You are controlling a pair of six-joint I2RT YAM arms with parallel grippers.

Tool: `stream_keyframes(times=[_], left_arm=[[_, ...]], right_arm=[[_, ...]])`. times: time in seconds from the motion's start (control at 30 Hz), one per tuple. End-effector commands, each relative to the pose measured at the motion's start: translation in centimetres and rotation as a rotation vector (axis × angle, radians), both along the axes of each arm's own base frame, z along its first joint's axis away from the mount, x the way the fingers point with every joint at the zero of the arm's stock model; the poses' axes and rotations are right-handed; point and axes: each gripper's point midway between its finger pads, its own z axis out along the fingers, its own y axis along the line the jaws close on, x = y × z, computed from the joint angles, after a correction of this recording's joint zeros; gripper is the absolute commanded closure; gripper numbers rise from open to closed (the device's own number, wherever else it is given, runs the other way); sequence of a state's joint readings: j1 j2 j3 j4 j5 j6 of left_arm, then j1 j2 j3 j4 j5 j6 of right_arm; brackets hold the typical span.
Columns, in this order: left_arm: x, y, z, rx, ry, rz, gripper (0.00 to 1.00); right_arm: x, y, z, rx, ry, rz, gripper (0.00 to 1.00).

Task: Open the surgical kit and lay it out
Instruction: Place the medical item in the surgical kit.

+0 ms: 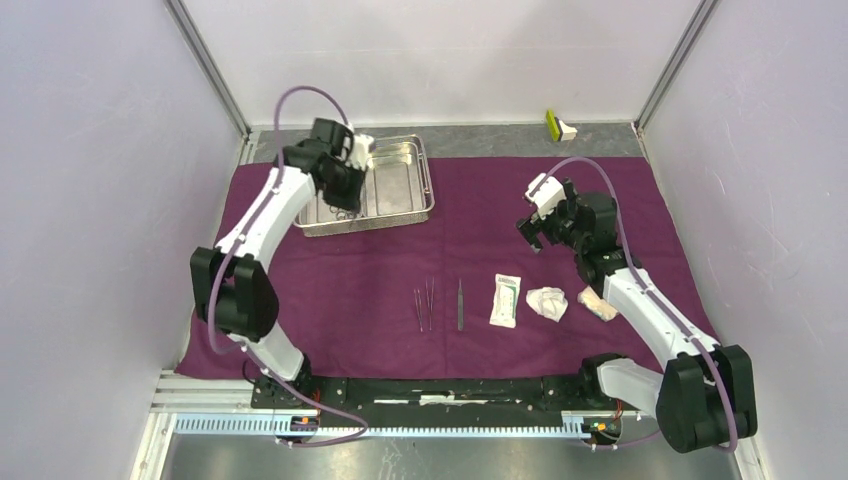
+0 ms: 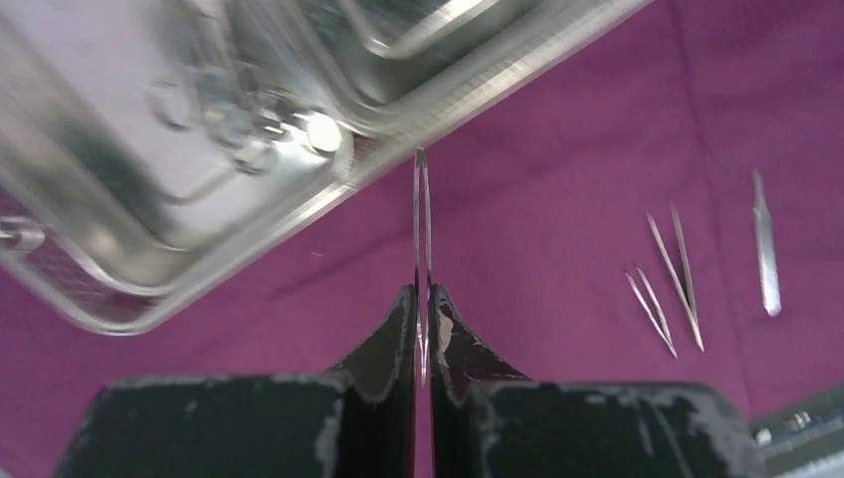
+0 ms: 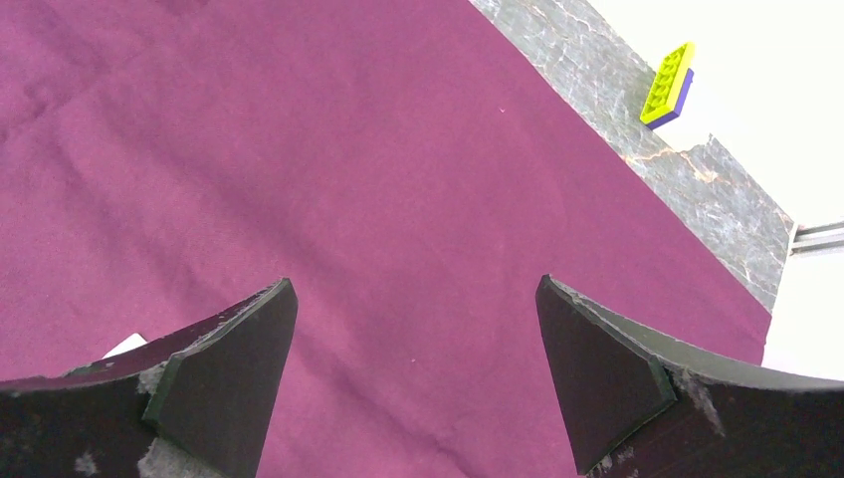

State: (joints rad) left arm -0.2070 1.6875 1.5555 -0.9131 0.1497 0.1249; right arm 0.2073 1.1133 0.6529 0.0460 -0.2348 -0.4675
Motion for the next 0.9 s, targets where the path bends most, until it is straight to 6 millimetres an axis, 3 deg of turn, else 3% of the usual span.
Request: stream_keyframes(times=[0.0, 0.27, 0.6, 0.73, 0.87], left_arm=[[-4.1, -3.3, 0.2, -0.069, 0.030, 0.019, 0.98], [-11.4, -7.3, -3.8, -0.200, 0.177, 0.053, 0.98], [-14.7, -8.2, -8.0, -0.265, 0.302, 0.222, 0.98], [-15.9, -9.5, -9.1, -0.318, 0.387, 0.239, 0.98], [-16.9, -9.3, -10.6, -0.297, 0.450, 0.295, 0.98]], right_arm=[[0.1, 0.2, 0.8, 0.029, -0.036, 0.001, 0.02], [0.4, -1.8, 1.0, -0.033, -0.084, -0.083, 0.02], [0.0, -4.5, 0.5, -0.047, -0.098, -0.161, 0.02], [0.0, -5.0, 0.4, -0.043, -0.094, -0.168, 0.02], [0.0, -5.4, 0.0, -0.046, -0.093, -0.172, 0.02]])
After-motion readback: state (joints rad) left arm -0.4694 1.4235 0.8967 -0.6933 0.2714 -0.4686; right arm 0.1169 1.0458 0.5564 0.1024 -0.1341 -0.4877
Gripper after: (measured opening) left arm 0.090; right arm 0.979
